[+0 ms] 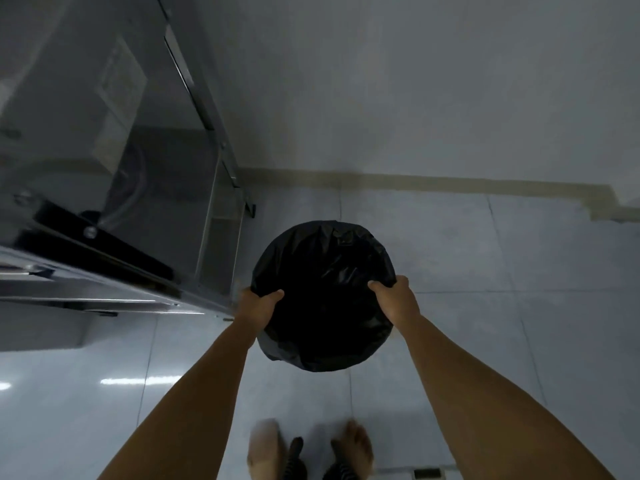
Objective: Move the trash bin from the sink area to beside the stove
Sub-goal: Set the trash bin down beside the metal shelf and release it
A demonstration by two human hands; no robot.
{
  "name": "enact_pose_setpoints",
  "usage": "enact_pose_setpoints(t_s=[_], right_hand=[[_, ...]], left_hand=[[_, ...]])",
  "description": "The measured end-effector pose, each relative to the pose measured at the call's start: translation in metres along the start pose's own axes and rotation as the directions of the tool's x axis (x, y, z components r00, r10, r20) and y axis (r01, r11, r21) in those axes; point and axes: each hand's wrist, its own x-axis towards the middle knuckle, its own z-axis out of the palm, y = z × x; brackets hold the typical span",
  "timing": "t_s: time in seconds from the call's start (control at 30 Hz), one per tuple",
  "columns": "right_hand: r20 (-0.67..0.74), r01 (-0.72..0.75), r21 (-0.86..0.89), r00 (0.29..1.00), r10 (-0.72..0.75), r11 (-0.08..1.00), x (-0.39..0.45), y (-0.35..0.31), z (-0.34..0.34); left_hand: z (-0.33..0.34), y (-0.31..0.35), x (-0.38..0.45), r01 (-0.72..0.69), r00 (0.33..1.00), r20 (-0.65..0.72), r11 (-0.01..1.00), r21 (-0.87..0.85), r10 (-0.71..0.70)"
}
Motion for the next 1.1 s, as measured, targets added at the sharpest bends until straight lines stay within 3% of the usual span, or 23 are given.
enact_pose_setpoints(t_s=[0.27,0.87,0.93,0.97,1.03,1.1], right_hand=[[0.001,0.044,0.007,0.999,-0.044,0.999,0.074,0.031,0.044],[0.068,0.023,0.138,0.997,-0.033,0.99,0.09,0.072,0.073],[-0.004,0.121,0.03,0.993,-0.121,0.992,0.086,0.076,0.079],[-0.067,0.184,-0.11,0.979,-0.192,0.977,0.081,0.08,0.083],[-0.15,0.303,-0.363,0.914,-0.376,0.881,0.068,0.092,0.091],[-0.134,0.376,-0.466,0.865,-0.483,0.801,0.061,0.107,0.1]], left_hand=[[0.025,-0.038,0.074,-0.02,0.997,-0.072,1.0,0.012,0.02],[0.018,-0.079,0.116,-0.121,0.992,-0.028,0.989,0.086,0.124],[0.022,-0.083,0.114,-0.171,0.982,-0.063,0.977,0.127,0.18],[0.025,-0.087,0.111,-0.207,0.967,-0.105,0.954,0.218,0.234],[0.036,-0.098,0.098,-0.29,0.894,-0.174,0.829,0.479,0.413],[0.047,-0.111,0.091,-0.376,0.808,-0.16,0.705,0.602,0.567]])
